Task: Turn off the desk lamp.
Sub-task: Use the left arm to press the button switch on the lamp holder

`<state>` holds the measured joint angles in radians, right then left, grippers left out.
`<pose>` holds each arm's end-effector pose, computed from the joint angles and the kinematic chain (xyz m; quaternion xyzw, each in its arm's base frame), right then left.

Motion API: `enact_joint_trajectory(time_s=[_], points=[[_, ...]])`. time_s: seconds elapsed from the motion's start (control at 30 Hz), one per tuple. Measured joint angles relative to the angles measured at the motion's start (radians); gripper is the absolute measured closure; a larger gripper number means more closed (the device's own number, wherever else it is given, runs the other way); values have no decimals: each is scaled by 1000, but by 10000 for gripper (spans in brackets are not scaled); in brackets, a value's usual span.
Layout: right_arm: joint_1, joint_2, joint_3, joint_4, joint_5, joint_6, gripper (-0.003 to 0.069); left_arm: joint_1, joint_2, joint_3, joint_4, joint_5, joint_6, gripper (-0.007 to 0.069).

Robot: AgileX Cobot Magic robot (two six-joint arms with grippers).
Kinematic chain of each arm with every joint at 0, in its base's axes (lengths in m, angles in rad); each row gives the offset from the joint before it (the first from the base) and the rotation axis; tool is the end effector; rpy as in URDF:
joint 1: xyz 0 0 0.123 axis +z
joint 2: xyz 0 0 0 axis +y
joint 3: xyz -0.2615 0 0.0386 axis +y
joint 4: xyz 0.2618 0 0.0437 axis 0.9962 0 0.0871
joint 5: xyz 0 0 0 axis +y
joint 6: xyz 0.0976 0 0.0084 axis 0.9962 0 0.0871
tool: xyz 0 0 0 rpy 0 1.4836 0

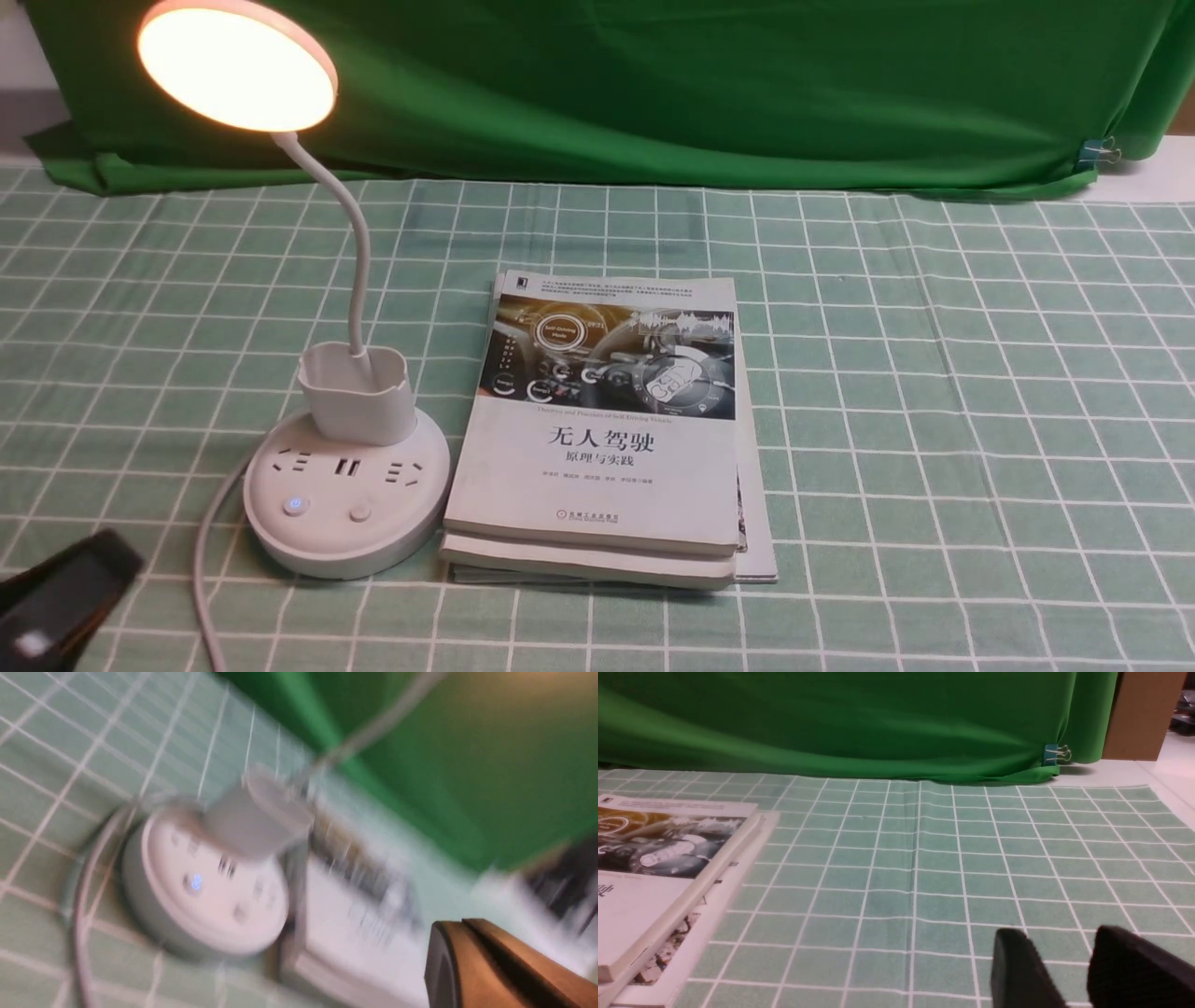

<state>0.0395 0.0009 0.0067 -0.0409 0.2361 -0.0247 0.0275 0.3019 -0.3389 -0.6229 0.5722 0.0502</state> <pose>0.0974 0.0029 0.1882 -0.0364 0.7593 -0.0117 0.6496 0.1096 -0.0280 0.2583 -0.1206 0.8072 -0.2577 0.5172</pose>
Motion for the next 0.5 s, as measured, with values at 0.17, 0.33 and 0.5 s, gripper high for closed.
enact_joint_trajectory(time_s=[0.17,0.33,0.5], points=[[0,0,0,0,0,0,417,-2,291,-206,182,253,106,624],[0,0,0,0,0,0,417,-65,551,-317,287,309,121,624],[0,0,0,0,0,0,417,-210,747,-409,329,309,97,624]])
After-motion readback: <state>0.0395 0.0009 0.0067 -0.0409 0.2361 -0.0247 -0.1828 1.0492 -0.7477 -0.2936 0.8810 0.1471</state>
